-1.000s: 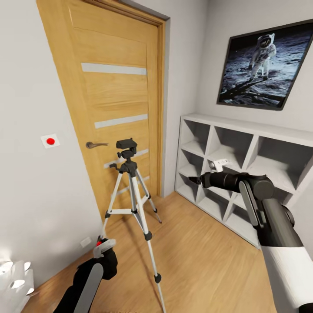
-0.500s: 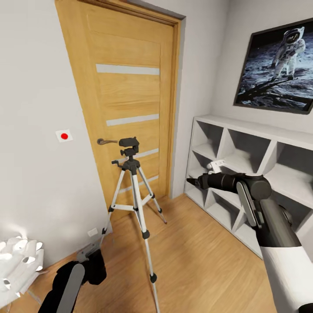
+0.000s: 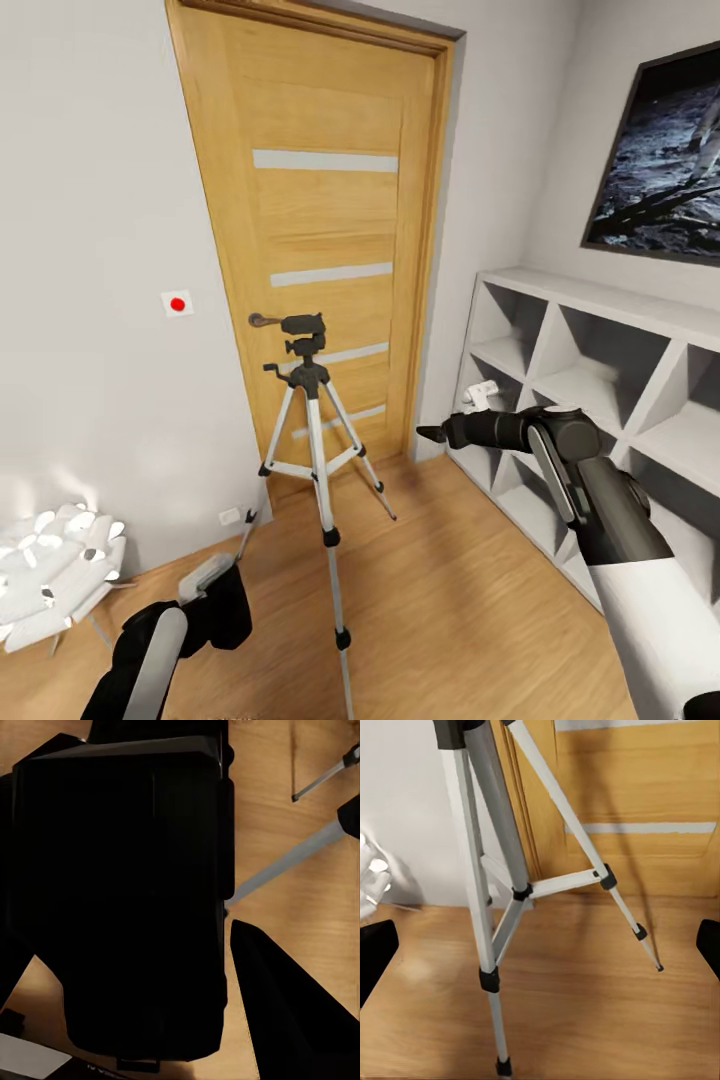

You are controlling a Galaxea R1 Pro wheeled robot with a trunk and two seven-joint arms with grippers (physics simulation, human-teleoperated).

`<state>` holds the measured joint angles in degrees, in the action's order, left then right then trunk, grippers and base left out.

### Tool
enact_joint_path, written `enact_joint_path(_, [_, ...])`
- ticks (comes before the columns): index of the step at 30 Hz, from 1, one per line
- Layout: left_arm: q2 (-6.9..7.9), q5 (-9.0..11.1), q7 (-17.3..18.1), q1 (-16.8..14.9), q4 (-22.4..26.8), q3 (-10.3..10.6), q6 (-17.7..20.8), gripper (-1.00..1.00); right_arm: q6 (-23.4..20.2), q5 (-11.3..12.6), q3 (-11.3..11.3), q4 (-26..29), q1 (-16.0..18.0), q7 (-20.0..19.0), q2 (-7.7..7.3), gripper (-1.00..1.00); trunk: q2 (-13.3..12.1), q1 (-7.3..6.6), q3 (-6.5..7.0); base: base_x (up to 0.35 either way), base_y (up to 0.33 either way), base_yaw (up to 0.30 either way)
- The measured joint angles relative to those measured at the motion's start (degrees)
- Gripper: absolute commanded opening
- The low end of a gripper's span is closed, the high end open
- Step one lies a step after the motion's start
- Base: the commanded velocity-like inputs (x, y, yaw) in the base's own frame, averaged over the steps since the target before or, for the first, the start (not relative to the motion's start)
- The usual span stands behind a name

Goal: Attach the digital camera to the camera tripod in the bedroom.

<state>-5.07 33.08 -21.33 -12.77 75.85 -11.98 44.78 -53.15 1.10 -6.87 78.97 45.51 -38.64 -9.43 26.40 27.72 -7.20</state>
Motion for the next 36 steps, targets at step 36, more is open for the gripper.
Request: enact_joint_path(36, [0.2, -0.34, 0.2, 0.09, -0.26, -0.08, -0.28, -1.0, 1.86, -0.04, -1.33, -2.03, 0.06, -0.87, 0.16, 1.0, 0.0, 0.0, 0.0, 0.16, -0.303, 0.292])
